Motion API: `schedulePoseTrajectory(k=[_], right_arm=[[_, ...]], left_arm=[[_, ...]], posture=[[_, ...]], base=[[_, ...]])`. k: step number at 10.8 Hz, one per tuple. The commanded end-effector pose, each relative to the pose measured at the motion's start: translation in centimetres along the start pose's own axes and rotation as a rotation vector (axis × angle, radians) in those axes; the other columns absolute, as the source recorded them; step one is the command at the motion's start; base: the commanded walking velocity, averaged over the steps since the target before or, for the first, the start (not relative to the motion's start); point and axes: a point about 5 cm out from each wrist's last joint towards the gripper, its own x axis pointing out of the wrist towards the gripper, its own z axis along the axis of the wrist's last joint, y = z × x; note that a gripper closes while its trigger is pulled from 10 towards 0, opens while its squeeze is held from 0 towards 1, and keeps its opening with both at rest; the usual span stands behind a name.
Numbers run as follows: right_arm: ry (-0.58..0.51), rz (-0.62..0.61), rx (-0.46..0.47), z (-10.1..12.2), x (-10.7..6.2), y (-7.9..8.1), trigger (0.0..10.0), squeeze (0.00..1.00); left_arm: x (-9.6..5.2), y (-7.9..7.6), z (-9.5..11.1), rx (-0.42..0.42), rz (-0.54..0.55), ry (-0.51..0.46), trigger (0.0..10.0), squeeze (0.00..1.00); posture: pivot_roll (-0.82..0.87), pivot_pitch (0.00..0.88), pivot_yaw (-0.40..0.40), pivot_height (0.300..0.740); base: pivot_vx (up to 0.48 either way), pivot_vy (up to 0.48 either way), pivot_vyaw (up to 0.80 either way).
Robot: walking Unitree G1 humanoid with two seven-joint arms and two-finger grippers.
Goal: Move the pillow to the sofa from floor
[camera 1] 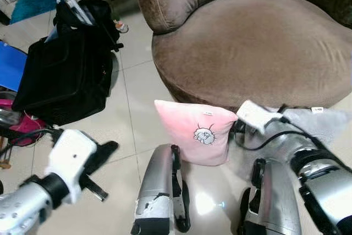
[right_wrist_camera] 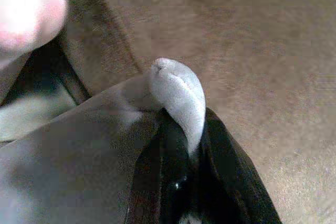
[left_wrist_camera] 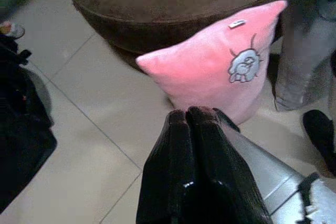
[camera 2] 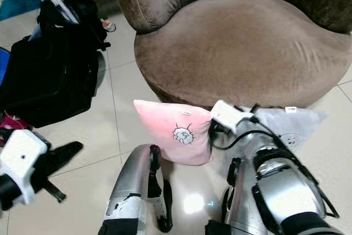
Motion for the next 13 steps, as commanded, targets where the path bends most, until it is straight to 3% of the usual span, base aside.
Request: schedulePoseTrajectory(k=[1,2,4,7,10,13], right_arm=[[-0.059,-0.052,0.042,1.1,0.1,-1.0,0.0,0.00],[-0.092,-0.067,0.114,0.8,-0.1,-1.1,0.0,0.00],[-0.126,-0.084,0.146,0.5,-0.4,-0.7,0.0,0.00],[-0.253,-0.112,0.249,0.4,-1.9,-0.5,0.0,0.00],[-0.342,-0.099,0.308,0.8,-4.5,-1.1,0.0,0.00],[-0.452,-0.120,0.423,2.6,-8.6,-2.9,0.0,0.00]], left_arm=[[-0.3,0.3,-0.4,-0.002,0.013,0.023,10.0,0.00],[-0.4,0.3,-0.4,-0.004,0.012,0.024,10.0,0.00],[-0.2,0.1,-0.6,-0.007,0.004,0.026,10.0,0.00],[0.5,-2.2,-1.6,-0.077,-0.035,0.001,10.0,0.00],[2.6,-3.9,-2.9,-0.147,-0.035,-0.032,10.0,0.00],[4.6,-4.6,-3.3,-0.182,0.000,-0.076,10.0,0.00]], posture=[[0.47,0.221,0.200,0.538],[0.46,0.222,0.210,0.538],[0.44,0.211,0.210,0.538],[0.34,0.153,0.148,0.538],[0.24,0.114,0.069,0.538],[0.14,0.059,0.041,0.538]], base=[[0.000,0.000,0.00],[0.000,0.000,0.00],[0.000,0.000,0.00],[0.000,0.000,0.00],[0.000,0.000,0.00],[0.000,0.000,0.00]])
